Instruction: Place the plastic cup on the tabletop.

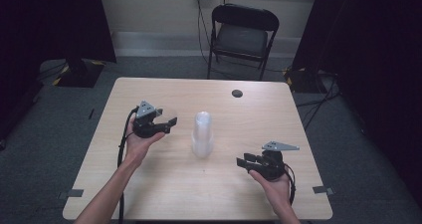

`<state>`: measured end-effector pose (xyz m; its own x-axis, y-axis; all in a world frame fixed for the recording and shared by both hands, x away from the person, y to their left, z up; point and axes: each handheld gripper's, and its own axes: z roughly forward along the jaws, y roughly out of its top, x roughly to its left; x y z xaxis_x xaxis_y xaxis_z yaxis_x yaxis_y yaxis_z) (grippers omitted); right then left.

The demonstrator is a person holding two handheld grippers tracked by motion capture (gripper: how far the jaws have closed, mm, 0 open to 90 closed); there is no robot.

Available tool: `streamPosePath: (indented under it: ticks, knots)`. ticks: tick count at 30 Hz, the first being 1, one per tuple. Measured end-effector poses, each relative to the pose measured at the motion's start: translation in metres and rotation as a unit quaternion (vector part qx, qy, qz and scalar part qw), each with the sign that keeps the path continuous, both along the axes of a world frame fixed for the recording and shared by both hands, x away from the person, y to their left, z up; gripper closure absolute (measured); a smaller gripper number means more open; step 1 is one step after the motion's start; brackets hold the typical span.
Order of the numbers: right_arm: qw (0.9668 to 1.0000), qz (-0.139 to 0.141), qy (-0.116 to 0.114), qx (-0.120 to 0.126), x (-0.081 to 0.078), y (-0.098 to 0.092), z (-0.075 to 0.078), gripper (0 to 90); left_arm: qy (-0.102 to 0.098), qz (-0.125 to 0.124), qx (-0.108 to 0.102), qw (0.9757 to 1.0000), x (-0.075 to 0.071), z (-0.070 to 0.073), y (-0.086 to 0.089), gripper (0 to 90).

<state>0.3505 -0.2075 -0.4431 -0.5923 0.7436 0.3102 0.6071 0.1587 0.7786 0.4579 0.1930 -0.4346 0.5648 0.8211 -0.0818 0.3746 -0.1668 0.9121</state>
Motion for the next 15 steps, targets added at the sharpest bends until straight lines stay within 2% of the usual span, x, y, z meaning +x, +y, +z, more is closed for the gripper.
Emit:
streamPosePath:
  ticks: [7,11,15]
  knots:
    - [1.0,-0.002,-0.001,0.0,0.001,-0.003,0.0,56.2,0.015,0.003,0.0,0.9999,0.009,-0.01,-0.003,27.4]
    - [1.0,-0.003,0.001,-0.001,0.001,-0.004,-0.001,56.2,0.017,0.003,0.016,0.9997,0.011,-0.015,-0.003,27.6]
    - [1.0,-0.002,0.001,-0.001,0.001,-0.003,-0.001,56.1,0.024,0.007,0.015,0.9996,0.012,-0.022,-0.001,26.5]
